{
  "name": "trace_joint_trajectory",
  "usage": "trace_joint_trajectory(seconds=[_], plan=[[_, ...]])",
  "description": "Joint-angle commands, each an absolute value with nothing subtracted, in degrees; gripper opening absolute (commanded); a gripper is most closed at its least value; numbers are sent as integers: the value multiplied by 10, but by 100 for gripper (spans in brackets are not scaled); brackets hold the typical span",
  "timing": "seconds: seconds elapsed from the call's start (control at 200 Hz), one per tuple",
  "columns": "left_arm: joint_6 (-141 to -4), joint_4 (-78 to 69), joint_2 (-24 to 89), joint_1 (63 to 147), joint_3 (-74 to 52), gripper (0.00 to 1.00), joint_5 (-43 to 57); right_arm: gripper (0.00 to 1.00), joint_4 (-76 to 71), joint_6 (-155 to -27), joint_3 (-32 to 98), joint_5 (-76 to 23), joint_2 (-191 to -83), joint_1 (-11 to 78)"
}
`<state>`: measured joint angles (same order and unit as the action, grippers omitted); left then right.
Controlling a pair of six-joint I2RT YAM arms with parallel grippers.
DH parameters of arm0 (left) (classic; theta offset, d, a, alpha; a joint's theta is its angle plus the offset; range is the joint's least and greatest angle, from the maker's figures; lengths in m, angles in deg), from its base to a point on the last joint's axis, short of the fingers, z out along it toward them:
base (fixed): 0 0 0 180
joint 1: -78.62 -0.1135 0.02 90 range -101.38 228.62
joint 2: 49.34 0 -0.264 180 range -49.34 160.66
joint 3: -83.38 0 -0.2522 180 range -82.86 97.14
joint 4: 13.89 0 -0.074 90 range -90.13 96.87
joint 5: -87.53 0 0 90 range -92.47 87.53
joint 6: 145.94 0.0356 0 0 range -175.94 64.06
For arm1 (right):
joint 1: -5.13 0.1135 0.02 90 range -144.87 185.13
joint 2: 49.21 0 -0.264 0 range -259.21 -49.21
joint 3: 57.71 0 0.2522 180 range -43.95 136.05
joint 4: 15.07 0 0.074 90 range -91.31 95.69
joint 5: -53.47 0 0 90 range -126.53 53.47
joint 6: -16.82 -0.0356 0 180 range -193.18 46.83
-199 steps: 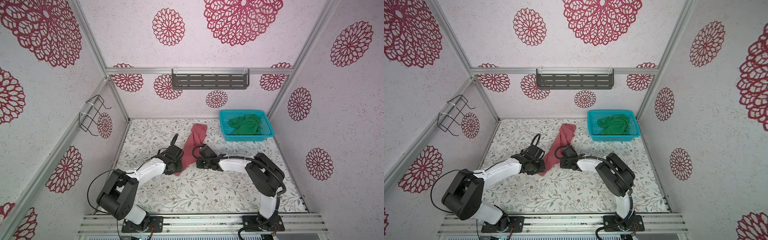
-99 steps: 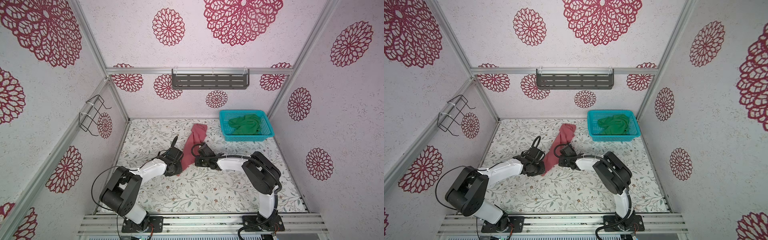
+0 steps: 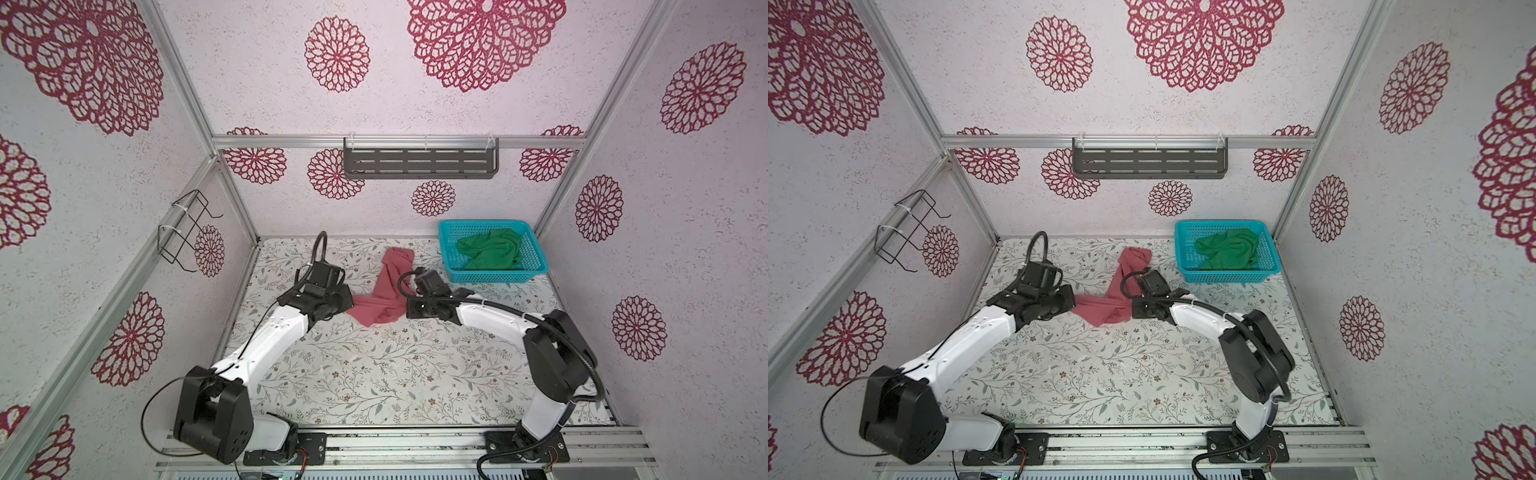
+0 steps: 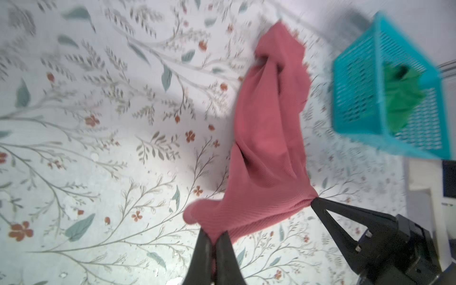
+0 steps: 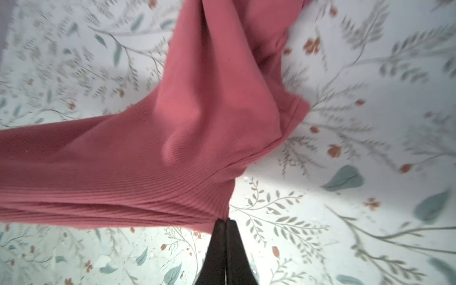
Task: Fold and stack the tank tops
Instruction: 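Grasp the tank top hem with the left gripper while the right gripper grasps another edge, then pull the held hem edges apart with both grippers, spreading the tank top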
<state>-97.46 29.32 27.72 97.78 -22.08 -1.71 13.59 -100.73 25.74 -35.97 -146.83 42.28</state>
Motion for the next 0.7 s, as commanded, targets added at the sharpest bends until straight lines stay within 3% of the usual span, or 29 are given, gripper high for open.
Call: trace_joint_trajectory(seconds=[0.0, 0.245, 0.51, 0.585, 0.646, 0.696], plan=[[-977, 320, 234, 933, -229, 0, -9, 0, 258, -927, 278, -383, -1381, 386], [-1066, 211, 243, 892, -393, 0, 61, 0, 344, -902, 248, -356, -1296, 353], [-1076, 219, 242, 945, -460, 0, 60, 0, 317, -930, 89, -268, -1294, 404], [-1062, 248, 233, 947, -460, 16, 66, 0, 324, -925, 75, -267, -1292, 419], [-1048, 285, 221, 946, -453, 37, 57, 30, 338, -918, 71, -259, -1286, 423], [-1033, 319, 206, 946, -443, 51, 42, 43, 352, -914, 71, -254, -1273, 423]])
